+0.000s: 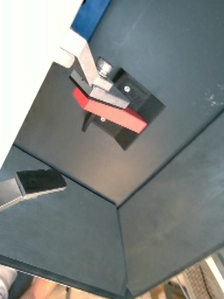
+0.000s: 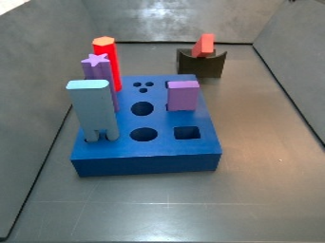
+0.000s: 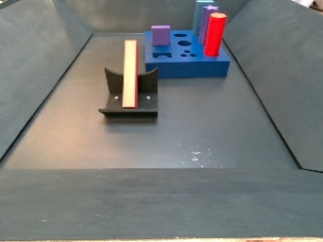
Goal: Pick up the rectangle object. Move up. Place the rectangle object on the fixture. Regrasp the rectangle object. Move to above the board. Insert the rectangle object.
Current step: Regrasp the rectangle object.
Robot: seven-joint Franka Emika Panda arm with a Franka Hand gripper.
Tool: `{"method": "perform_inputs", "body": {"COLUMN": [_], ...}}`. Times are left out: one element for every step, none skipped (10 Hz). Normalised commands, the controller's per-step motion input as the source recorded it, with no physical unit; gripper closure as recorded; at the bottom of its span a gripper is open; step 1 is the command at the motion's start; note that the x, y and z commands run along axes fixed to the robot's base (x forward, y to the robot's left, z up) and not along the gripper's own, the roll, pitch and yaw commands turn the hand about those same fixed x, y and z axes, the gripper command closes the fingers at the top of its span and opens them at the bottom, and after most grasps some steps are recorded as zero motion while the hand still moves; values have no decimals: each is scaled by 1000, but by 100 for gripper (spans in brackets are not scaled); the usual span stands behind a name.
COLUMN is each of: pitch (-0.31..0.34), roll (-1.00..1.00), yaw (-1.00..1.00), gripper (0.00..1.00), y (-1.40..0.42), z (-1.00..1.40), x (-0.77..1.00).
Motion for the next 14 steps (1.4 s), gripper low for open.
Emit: {"method": "perform_inputs", "body": {"pitch": [104,31,17,-13,-31,-52,-62,-65,-66,-64,-49,-40,-21,-19], "roll": [270,251,242,202,153,108,86,77,73,74,73,76,76,77], "yaw": [191,89,89,85,79,66,54,45,24,15,2,-3,-8,-6], "gripper": [0,0,0,0,0,0,0,0,0,0,0,0,0,0], "y": [-37,50,49,42,35,32,31,30,24,24,12,7,0,-1], "z": [1,-1000,-1000,-1000,-1000,-1000,-1000,-1000,-1000,-1000,-895,-781,-519,-418], "x": [92,31,32,40,47,58,69,75,89,102,106,102,88,84]}}
